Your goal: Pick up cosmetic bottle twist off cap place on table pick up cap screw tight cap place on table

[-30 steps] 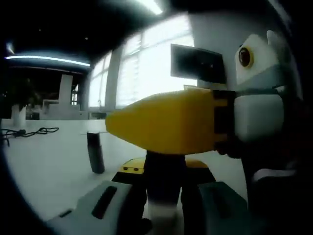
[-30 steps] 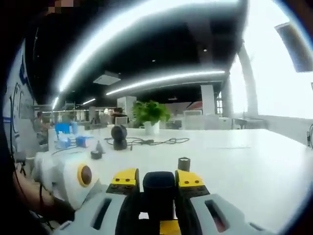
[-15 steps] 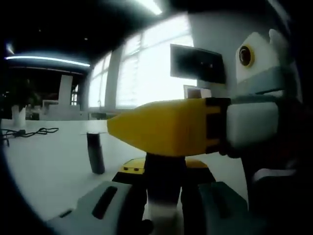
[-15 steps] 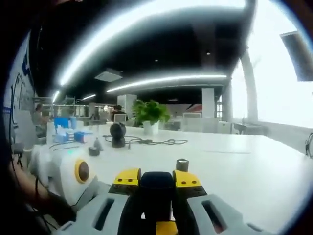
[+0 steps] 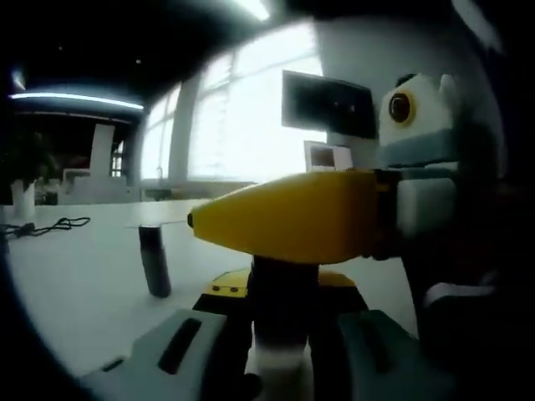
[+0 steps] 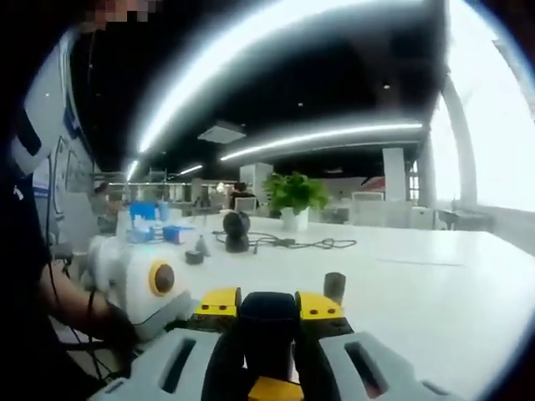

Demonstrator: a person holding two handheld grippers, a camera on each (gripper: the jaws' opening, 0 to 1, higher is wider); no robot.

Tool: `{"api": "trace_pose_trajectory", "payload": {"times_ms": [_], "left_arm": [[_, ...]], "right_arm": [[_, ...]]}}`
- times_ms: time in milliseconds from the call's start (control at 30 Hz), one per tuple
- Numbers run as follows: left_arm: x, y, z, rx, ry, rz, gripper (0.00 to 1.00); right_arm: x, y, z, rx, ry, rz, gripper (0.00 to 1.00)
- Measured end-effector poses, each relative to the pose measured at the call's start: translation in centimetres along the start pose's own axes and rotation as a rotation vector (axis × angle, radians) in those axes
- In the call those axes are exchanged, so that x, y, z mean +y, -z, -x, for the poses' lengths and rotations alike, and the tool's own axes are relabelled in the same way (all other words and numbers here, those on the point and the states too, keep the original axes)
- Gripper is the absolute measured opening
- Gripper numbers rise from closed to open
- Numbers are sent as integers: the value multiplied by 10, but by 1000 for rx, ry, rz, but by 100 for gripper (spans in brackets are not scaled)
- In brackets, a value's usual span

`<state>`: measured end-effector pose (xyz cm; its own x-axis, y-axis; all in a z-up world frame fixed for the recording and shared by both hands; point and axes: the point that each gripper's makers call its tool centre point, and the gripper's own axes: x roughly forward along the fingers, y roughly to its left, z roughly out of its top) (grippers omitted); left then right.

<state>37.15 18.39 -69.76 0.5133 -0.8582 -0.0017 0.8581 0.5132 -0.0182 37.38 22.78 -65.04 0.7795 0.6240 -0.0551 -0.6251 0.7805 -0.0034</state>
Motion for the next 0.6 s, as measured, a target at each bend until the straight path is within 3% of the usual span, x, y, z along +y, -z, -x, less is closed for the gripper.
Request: {"api": "trace_pose_trajectory", "payload": {"times_ms": [600], "left_arm": [[2, -1, 1, -15, 51, 1, 15]], "right_arm": [[7, -1, -4, -19, -224, 5, 16]]}}
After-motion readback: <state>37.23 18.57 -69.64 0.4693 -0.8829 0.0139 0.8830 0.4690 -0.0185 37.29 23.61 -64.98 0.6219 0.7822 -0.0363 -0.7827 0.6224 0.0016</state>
